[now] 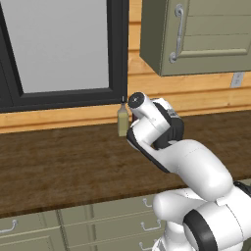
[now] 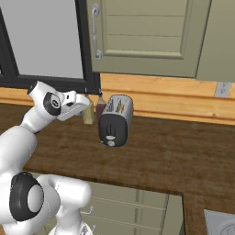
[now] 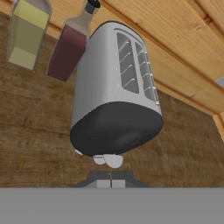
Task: Start the toaster. Once the lever pops up, take the bread to the plate on the dining counter.
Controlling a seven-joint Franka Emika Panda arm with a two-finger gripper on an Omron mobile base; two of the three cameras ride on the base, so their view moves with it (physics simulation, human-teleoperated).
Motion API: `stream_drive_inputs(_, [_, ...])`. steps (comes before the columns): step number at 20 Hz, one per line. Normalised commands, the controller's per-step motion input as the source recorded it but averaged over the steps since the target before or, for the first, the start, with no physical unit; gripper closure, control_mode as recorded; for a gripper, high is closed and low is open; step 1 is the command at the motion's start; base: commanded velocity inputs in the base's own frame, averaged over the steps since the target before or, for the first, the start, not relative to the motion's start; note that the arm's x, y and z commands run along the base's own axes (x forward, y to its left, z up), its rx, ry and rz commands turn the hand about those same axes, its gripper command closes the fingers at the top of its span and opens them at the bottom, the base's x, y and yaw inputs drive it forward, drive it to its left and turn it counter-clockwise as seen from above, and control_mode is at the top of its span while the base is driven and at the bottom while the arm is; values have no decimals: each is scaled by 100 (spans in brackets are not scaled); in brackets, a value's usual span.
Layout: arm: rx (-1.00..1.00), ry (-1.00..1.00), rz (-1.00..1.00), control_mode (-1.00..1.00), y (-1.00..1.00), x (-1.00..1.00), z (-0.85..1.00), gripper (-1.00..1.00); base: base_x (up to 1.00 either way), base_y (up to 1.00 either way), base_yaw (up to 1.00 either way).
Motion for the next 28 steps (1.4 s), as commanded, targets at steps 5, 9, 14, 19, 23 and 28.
stream_drive_inputs(5, [0, 0, 0, -100, 0, 0, 0, 100, 0, 0, 0])
stream_drive_inputs(9, [0, 0, 0, -100, 0, 0, 0, 100, 0, 0, 0])
stream_drive_inputs(14, [0, 0, 0, -100, 0, 0, 0, 100, 0, 0, 0])
stream_drive_inputs(19, [0, 0, 0, -100, 0, 0, 0, 100, 0, 0, 0])
stream_drive_inputs(23, [0, 0, 0, -100, 0, 0, 0, 100, 0, 0, 0])
stream_drive_inputs(28, [0, 0, 0, -100, 0, 0, 0, 100, 0, 0, 0])
